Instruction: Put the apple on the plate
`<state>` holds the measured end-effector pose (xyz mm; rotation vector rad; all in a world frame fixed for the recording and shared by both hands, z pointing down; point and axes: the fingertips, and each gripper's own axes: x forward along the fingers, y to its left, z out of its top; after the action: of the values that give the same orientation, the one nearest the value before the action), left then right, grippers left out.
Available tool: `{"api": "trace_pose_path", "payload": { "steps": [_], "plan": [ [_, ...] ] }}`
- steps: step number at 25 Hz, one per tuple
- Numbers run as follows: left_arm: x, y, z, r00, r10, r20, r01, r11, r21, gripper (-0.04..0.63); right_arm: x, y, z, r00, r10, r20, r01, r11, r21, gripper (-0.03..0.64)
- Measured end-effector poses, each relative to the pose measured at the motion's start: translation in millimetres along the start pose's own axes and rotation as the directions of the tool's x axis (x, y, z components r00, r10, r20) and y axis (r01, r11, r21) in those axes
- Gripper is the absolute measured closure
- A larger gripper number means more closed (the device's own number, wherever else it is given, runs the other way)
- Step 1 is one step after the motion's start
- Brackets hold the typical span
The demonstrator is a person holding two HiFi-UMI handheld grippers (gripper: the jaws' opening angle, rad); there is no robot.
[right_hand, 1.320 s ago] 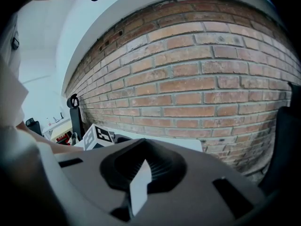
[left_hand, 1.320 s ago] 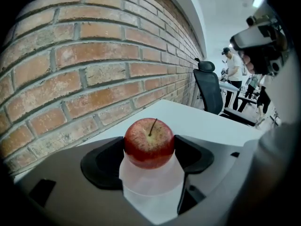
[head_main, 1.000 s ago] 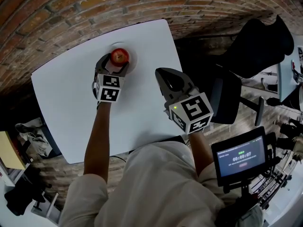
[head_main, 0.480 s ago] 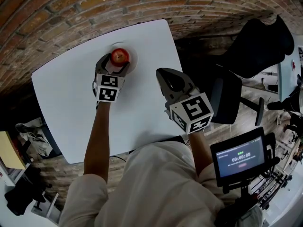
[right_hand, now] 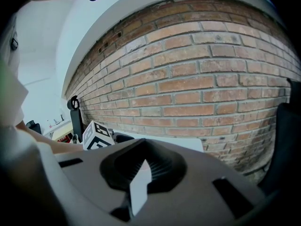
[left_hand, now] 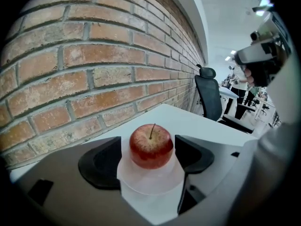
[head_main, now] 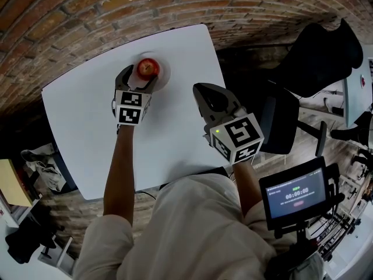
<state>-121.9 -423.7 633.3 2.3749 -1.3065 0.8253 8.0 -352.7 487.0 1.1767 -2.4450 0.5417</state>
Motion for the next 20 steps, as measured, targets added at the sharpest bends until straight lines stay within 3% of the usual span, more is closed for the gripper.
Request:
{"api": "trace_pose_path", "payload": {
  "steps": [11,20],
  "plan": [
    [-57,-18,19,1.000,-0.012,0.013,0.011,0.999,0.051,0.250,-15,26,18,0.998,0.046,0.049,-0.045,0.998,-0.033,0.614],
    [-116,-28,42,0.992,0.065,0.106,-0.070,0.997,0.040,0.330,-43,43,39,0.992,0.068,0.108,-0.059,0.995,-0.084,0.614]
  ]
}}
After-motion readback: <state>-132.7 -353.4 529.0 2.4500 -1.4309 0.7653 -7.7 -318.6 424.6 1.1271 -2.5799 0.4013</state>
